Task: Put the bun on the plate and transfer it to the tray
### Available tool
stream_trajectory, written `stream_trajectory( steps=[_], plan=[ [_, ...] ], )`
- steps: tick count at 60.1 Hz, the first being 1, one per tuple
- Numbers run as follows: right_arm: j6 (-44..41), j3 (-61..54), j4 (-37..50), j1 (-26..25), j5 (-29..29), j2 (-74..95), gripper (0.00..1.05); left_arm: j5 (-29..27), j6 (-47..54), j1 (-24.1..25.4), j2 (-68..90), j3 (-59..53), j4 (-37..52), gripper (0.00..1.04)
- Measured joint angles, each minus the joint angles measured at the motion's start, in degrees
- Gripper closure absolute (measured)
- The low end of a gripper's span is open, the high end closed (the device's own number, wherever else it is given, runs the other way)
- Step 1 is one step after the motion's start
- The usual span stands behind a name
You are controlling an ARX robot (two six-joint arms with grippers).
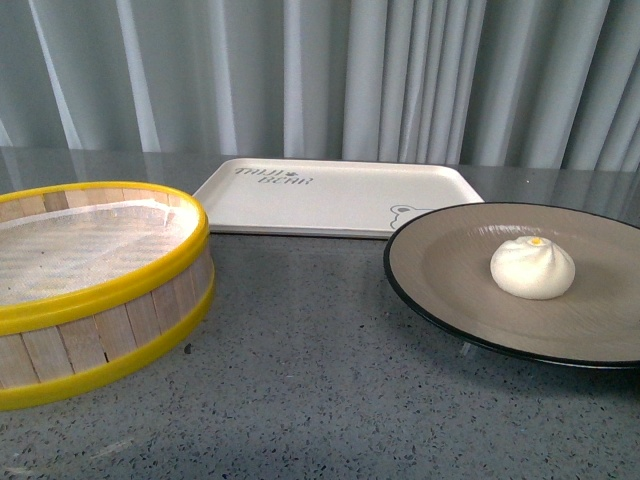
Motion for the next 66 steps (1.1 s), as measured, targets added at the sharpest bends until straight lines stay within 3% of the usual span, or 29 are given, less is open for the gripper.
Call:
stream_trajectory(
  steps=[28, 47, 66],
  plan=[
    [-0.22, 2.4, 3.26, 0.15, -3.72, -2.25, 1.02, 0.0, 0.0, 0.0, 0.0, 0.0, 0.0, 0.07],
    [1.92, 16.04, 4.9, -3.1, -3.74, 7.72, 1.02, 0.0, 0.0, 0.0, 0.0, 0.0, 0.0, 0.07],
    [3.85, 32.72, -0.07, -0.5, -2.86, 21.07, 1.02, 0.0, 0.0, 0.0, 0.0, 0.0, 0.0, 0.07]
  ],
)
